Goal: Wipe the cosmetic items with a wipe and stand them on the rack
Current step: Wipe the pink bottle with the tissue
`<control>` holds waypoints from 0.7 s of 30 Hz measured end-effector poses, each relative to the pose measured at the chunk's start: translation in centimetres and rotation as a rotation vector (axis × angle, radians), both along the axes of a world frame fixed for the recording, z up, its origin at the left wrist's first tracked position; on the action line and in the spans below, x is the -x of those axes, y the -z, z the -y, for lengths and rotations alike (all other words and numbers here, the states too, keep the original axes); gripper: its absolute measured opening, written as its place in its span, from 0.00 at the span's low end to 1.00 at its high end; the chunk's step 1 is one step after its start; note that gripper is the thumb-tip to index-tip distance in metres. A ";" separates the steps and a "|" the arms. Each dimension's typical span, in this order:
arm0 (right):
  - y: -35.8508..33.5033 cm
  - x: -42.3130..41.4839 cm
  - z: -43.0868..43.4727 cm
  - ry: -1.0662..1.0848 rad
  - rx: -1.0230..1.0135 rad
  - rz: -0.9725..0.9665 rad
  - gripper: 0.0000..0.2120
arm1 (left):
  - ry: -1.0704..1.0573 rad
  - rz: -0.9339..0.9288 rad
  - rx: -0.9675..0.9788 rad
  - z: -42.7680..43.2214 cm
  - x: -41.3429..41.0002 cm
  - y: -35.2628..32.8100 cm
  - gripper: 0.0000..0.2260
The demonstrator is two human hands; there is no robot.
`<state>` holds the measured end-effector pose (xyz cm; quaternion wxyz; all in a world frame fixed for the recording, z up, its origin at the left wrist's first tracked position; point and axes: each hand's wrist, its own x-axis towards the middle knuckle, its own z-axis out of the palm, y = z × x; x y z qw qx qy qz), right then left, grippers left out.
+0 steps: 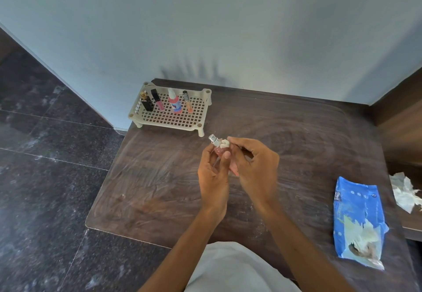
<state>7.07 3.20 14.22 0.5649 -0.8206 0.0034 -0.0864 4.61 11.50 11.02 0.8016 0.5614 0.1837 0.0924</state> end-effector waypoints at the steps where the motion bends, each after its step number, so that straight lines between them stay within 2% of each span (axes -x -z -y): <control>1: -0.2 -0.3 -0.1 -0.022 0.013 0.014 0.08 | 0.010 0.017 -0.012 -0.1 0.0 0.0 0.11; 5: 0.1 -0.1 0.2 -0.099 0.078 0.047 0.09 | -0.001 0.040 -0.002 -0.7 -0.6 -0.5 0.12; 7: 1.3 0.7 0.9 -0.084 0.129 0.006 0.08 | -0.013 0.021 -0.002 -1.0 -0.8 -0.4 0.13; 10: 2.5 1.7 1.5 -0.078 0.083 -0.146 0.08 | 0.012 -0.027 -0.042 -1.1 -0.3 0.0 0.14; 12: 2.2 1.4 1.1 -0.061 0.040 -0.159 0.08 | 0.085 -0.039 -0.099 -0.9 0.1 0.5 0.12; 17: 0.2 -1.2 0.3 0.016 -0.161 -0.203 0.07 | 0.189 -0.003 -0.077 -0.1 0.2 0.1 0.15; 21: 0.3 -0.3 1.1 -0.015 -0.157 -0.231 0.06 | 0.183 0.020 -0.094 -0.5 -0.3 -0.3 0.12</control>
